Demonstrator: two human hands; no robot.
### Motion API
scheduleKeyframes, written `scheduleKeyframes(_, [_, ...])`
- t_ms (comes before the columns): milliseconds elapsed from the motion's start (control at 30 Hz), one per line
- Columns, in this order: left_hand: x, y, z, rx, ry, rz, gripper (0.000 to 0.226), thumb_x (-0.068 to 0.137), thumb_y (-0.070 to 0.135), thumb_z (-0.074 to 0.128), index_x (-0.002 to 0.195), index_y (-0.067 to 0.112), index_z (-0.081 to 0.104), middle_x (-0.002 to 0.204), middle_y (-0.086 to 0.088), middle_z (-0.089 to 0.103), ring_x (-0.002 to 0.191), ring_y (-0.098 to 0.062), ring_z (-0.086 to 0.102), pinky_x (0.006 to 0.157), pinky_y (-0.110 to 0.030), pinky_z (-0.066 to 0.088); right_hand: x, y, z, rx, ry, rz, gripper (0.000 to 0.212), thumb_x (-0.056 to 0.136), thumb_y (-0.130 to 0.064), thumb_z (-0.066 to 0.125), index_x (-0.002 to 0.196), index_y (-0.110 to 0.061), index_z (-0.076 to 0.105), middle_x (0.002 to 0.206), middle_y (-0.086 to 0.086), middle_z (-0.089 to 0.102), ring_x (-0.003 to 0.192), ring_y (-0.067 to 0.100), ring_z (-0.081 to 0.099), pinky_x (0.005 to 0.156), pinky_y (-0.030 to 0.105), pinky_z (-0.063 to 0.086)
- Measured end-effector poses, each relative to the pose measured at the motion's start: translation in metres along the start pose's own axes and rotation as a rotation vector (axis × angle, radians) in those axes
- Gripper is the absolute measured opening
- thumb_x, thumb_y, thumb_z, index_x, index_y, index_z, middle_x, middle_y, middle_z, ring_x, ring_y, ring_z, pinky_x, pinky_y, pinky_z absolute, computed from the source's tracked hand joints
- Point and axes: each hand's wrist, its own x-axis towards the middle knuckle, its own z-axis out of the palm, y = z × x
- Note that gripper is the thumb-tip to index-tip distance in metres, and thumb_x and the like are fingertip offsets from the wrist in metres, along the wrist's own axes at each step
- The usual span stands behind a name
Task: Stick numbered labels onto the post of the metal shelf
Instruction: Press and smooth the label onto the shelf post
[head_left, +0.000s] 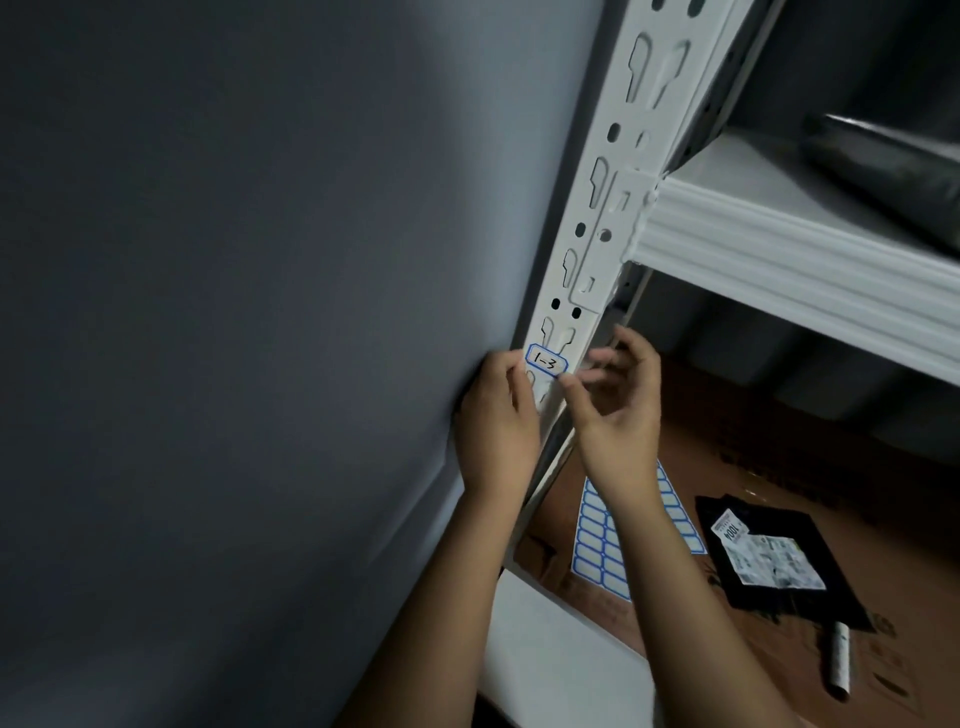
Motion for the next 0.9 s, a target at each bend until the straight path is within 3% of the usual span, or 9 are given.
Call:
scheduleKeyframes(100, [-0.003, -0.003, -0.004, -0.123, -0.096, -0.046, 0.04, 0.087, 0.014, 0.037, 0.117, 0.012, 0.062, 0.116, -0.003, 0.068, 0.106, -0.021, 0.063, 0.09, -0.032, 0.051, 0.008, -0.005, 0.002, -0.09, -0.084, -0.029, 0.067, 0.076, -0.007, 0.077, 0.131, -0.019, 0.042, 0.103, -0.017, 0.059, 0.095, 0.003, 0.059, 0.087, 0.025, 0.05])
scheduleKeyframes(200, [-0.002, -0.009, -0.003, -0.196, -0.166, -0.088, 0.055, 0.078, 0.016, 0.029, 0.125, 0.019, 0.058, 0.126, 0.002, 0.063, 0.113, -0.014, 0.06, 0.089, -0.041, 0.053, 0.018, -0.011, 0.008, -0.199, -0.043, -0.026, 0.064, 0.074, -0.021, 0.08, 0.127, -0.019, 0.044, 0.096, -0.016, 0.063, 0.088, -0.001, 0.061, 0.079, 0.026, 0.052])
scheduleKeyframes(400, [-0.002, -0.015, -0.006, -0.324, -0.265, -0.122, 0.058, 0.08, 0.009, 0.03, 0.131, 0.021, 0.054, 0.135, 0.006, 0.056, 0.12, 0.004, 0.049, 0.097, -0.042, 0.05, 0.02, -0.01, 0.016, -0.355, 0.045, -0.001, 0.081, 0.069, -0.041, 0.081, 0.131, -0.023, 0.032, 0.086, -0.009, 0.06, 0.079, 0.012, 0.063, 0.072, 0.039, 0.053])
scheduleKeyframes(500, [-0.003, -0.017, -0.005, -0.363, -0.277, -0.145, 0.06, 0.079, 0.008, 0.029, 0.133, 0.021, 0.051, 0.136, 0.006, 0.055, 0.124, 0.0, 0.048, 0.101, -0.043, 0.047, 0.022, -0.011, 0.024, -0.391, 0.031, 0.0, 0.094, 0.064, -0.051, 0.08, 0.134, -0.027, 0.023, 0.11, -0.004, 0.062, 0.101, 0.021, 0.063, 0.082, 0.043, 0.053])
scheduleKeyframes(567, [-0.003, -0.019, -0.003, -0.382, -0.282, -0.161, 0.06, 0.078, 0.01, 0.028, 0.133, 0.021, 0.05, 0.136, 0.008, 0.054, 0.125, 0.001, 0.048, 0.103, -0.043, 0.046, 0.023, -0.011, 0.025, -0.358, 0.022, 0.006, 0.097, 0.064, -0.045, 0.082, 0.138, -0.028, 0.022, 0.124, -0.002, 0.059, 0.111, 0.018, 0.059, 0.089, 0.041, 0.05])
scheduleKeyframes(700, [-0.004, -0.02, -0.004, -0.39, -0.273, -0.168, 0.057, 0.079, 0.011, 0.03, 0.13, 0.019, 0.053, 0.126, 0.017, 0.054, 0.12, 0.002, 0.051, 0.101, -0.043, 0.047, 0.019, -0.011, 0.023, -0.298, 0.002, -0.024, 0.096, 0.069, -0.027, 0.082, 0.144, -0.028, 0.021, 0.134, -0.005, 0.053, 0.12, 0.012, 0.053, 0.099, 0.038, 0.046])
scheduleKeyframes(800, [-0.007, -0.023, -0.005, -0.402, -0.275, -0.163, 0.057, 0.08, 0.009, 0.03, 0.131, 0.02, 0.052, 0.124, 0.021, 0.053, 0.119, 0.005, 0.051, 0.101, -0.043, 0.047, 0.016, -0.011, 0.02, -0.309, -0.019, -0.042, 0.098, 0.07, -0.027, 0.08, 0.145, -0.031, 0.017, 0.14, -0.003, 0.049, 0.124, 0.016, 0.051, 0.099, 0.044, 0.046])
scheduleKeyframes(900, [-0.008, -0.022, -0.006, -0.405, -0.288, -0.169, 0.056, 0.085, 0.0, 0.03, 0.134, 0.018, 0.05, 0.126, 0.02, 0.051, 0.12, 0.005, 0.049, 0.102, -0.043, 0.045, 0.017, -0.015, 0.019, -0.358, -0.034, -0.024, 0.095, 0.069, -0.033, 0.078, 0.143, -0.037, 0.018, 0.133, -0.009, 0.056, 0.117, 0.017, 0.058, 0.093, 0.043, 0.05])
